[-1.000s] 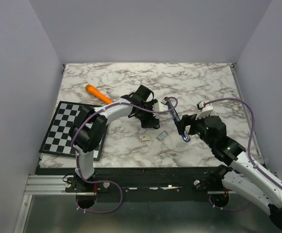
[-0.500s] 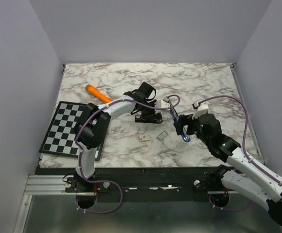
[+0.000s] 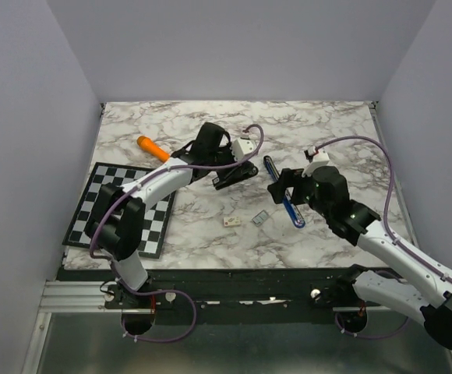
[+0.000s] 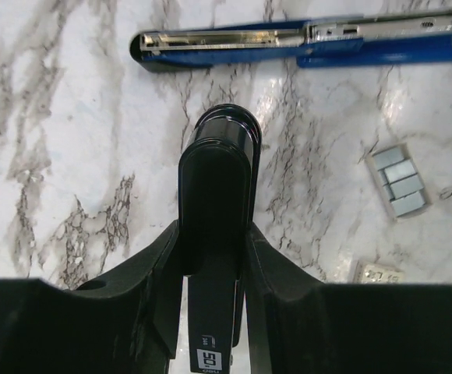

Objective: Load the staples into the stapler

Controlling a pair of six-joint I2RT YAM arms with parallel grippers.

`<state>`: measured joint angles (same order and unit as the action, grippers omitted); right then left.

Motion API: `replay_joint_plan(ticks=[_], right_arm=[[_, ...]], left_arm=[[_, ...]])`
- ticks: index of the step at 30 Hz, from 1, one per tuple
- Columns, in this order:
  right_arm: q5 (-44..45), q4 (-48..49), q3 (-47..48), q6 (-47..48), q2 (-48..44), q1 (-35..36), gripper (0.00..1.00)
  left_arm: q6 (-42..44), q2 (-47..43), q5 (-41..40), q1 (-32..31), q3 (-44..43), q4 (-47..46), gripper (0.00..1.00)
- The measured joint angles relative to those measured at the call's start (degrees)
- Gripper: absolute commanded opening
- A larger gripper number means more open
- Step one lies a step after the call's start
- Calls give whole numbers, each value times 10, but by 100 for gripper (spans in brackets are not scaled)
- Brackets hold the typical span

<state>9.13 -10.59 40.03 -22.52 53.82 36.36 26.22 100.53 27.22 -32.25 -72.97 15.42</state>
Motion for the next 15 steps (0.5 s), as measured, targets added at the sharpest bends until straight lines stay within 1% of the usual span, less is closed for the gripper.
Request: replay_joint_plan(ticks=[1,5,9,15], right_arm=[[-5,-1,9,-7,5,0,98],[-24,-2,34,-37,16,0,94],[-45,0,57,-65,33,0,90],[-69,7,71,-93,54,0,82]], left_arm=[[0,-14,0,0,6,-10,0],[-88,-78,1,-2,46,-72,0],[-187,-155,1,-9,115,-141,0],[-282,-242,-13,-40,183,-204,0]])
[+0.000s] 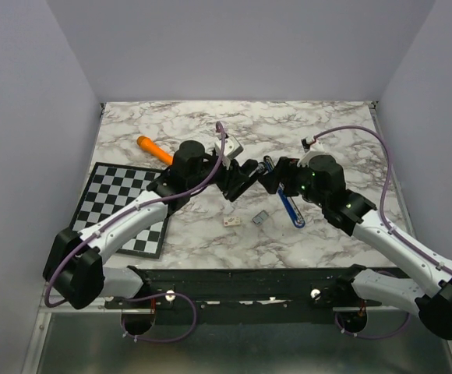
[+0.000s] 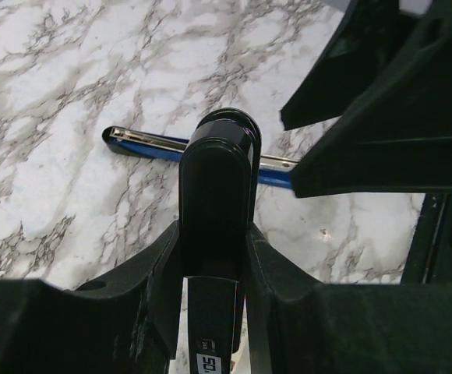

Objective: Load the staples into the stapler

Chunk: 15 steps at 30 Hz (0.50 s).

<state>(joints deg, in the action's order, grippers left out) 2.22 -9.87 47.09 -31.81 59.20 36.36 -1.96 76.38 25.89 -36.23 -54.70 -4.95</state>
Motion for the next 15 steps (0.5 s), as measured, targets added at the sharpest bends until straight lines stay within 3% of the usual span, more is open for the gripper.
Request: replay_joint_plan(ticks=[11,15], right_arm=[[-33,33,4,-45,6,0,62],[-42,45,4,-60,5,0,60]], left_arm=[[-66,-76,-28,-30,34,-35,0],[-74,-81,-32,-37,36,-35,0]])
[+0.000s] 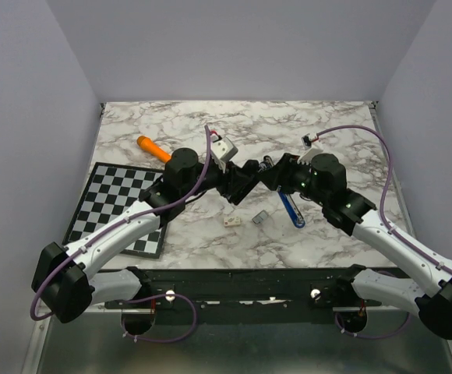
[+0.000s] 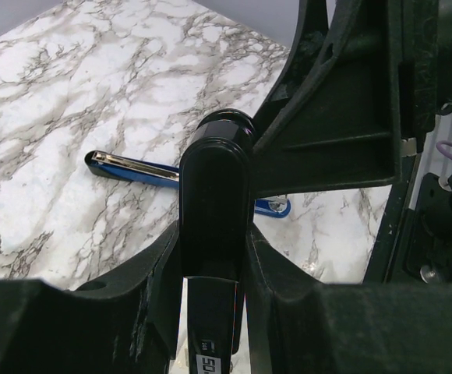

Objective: Load the staples into the stapler

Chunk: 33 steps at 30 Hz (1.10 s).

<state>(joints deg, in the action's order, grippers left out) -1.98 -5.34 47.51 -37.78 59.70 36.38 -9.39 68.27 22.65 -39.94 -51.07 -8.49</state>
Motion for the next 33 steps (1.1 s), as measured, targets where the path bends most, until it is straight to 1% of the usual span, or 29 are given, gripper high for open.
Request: replay_joint_plan(ticks=[4,10,12,14,15,17,22,26,29,33], right_arm=[[-7,12,0,-13,0,0,57],[-11,22,-2,-29,0,0,46],[-13,27,-5,-36,0,0,37],[-19,31,-7,-46,0,0,26],[-22,33,-8,-49,0,0,13],[-28,42,-9,-60,-1,1,1],[-32,51,-21,-81,-22,8,1],[-48,60,-34,-102,-45,11,1],[-37,65,-56,-127,-71,-23,1],[-28,71,-61,-146,-99,-46,1]], left_arm=[[-2,-6,0,-8,0,0,0],[1,-8,-2,-18,0,0,0],[2,-8,-2,-22,0,1,0],[2,-9,-3,-26,0,1,0],[2,-9,-3,-26,0,1,0],[2,-12,-6,-28,2,-1,0],[5,-50,-34,-38,42,-39,0],[-11,-104,-63,-53,98,-103,0],[-33,-176,-108,-50,152,-141,0],[-77,-254,-177,-48,221,-188,0]])
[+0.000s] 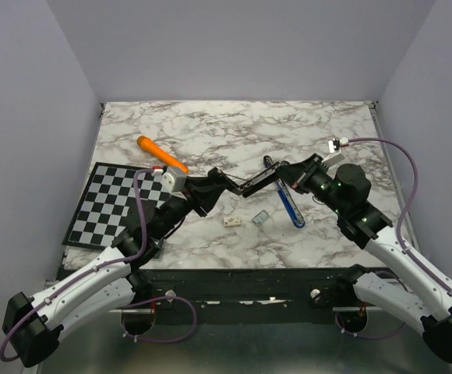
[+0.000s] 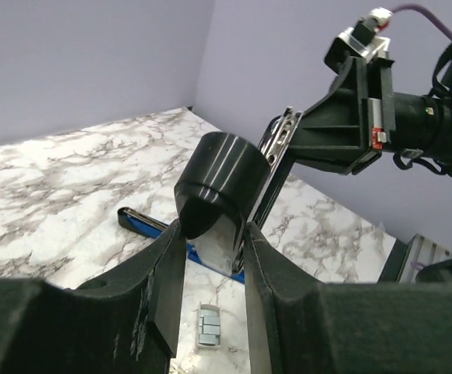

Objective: Load the staples into the stapler

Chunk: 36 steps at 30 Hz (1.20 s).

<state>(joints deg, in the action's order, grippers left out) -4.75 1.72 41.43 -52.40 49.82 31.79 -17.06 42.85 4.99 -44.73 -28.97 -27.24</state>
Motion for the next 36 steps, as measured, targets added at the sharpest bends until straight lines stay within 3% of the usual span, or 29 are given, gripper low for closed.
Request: replay_joint_plan(ticks=[5,7,11,12,15,20,24,28,36], right_arm=[[4,30,-9,-25,-15,-23,1],[4,48,-16,-41,-19,-32,1],[1,85,-28,-76,-21,-50,1],[1,96,-31,-85,-22,-54,1],[-2,128,-43,-114,-23,-65,1],[-8,162,-50,-145,-21,-72,1],[-11,181,-51,-157,-16,-75,1],[-21,194,-58,-164,-10,-75,1],[-43,198,-73,-166,2,-75,1]], left_arm=[[-83,-62,-72,5,69,-31,0],[-121,-80,-101,7,99,-36,6],[-200,-109,-159,12,158,-40,29],[-209,-113,-170,13,169,-38,39],[-261,-125,-203,17,200,-36,57],[-306,-148,-221,17,223,-33,75],[-268,-190,-218,17,216,-22,87],[-178,-218,-188,17,169,6,91],[30,-123,-35,18,18,59,88]])
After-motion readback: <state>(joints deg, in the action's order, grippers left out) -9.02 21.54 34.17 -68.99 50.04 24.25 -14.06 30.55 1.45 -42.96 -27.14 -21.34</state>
